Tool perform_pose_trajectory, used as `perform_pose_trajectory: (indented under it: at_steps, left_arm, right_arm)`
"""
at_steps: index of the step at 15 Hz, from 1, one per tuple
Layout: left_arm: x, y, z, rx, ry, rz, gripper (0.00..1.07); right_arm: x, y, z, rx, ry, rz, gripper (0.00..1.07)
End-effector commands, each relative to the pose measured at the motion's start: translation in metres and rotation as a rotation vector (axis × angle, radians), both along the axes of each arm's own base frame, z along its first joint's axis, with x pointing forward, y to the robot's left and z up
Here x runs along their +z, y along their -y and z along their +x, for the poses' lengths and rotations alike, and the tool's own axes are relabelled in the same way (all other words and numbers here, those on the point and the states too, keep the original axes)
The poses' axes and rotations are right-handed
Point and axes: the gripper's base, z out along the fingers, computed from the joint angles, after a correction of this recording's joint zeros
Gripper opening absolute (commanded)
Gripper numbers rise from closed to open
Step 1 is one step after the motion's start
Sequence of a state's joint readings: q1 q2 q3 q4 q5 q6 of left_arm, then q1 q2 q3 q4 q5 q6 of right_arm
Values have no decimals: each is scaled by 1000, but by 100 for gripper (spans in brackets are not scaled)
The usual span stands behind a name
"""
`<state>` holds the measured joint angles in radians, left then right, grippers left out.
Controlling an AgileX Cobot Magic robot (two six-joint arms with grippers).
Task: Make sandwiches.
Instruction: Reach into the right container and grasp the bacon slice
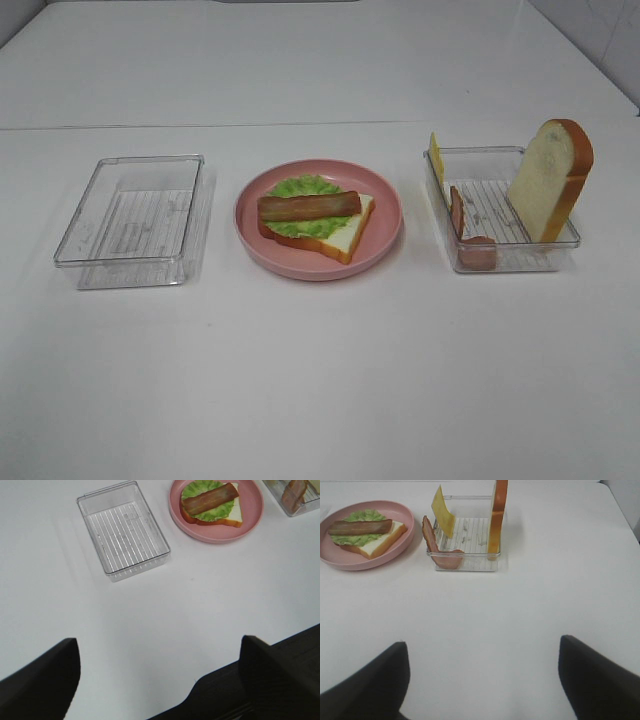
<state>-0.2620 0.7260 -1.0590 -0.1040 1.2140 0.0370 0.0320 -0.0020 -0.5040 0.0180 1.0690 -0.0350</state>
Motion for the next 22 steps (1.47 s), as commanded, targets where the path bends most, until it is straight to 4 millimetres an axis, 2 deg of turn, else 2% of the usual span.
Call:
perform_pose_trajectory:
  at_steps: [1, 5, 7, 8, 10, 12, 14, 15, 19, 20, 22]
  left_arm:
    - [-21, -11, -43, -23, 36, 11, 81]
    - [-64, -24, -92, -18, 193, -36, 81]
    - [-82, -29, -107, -16, 253, -53, 81]
    - [-98, -34, -126, -14, 359, -81, 81]
    - [-103, -30, -118, -21, 293, -75, 81]
    - [-109, -29, -113, -20, 314, -91, 81]
    - [-115, -26, -107, -21, 339, -117, 81]
    - [-118, -25, -105, -19, 337, -116, 81]
    - [-119, -25, -103, -17, 342, -116, 81]
    - [-119, -25, -103, -16, 343, -113, 81]
    - [-119, -26, -103, -13, 344, -109, 81]
  right_arm:
    - [0, -1, -1, 0, 22, 1, 78]
    - [0, -1, -1, 0, 22, 1, 78]
    - [0, -1, -1, 0, 22, 1, 78]
    - [0, 0, 0, -1, 16, 0, 78]
    - [8, 0, 6, -4, 24, -4, 77]
    - [19, 0, 19, -10, 64, -10, 75]
    - [30, -1, 54, -11, 50, -9, 75]
    - [32, -1, 63, -11, 27, -9, 75]
    - [44, -4, 142, -8, -204, -4, 75]
    - [45, -4, 153, -6, -230, -5, 75]
    - [49, -8, 192, 3, -313, 21, 75]
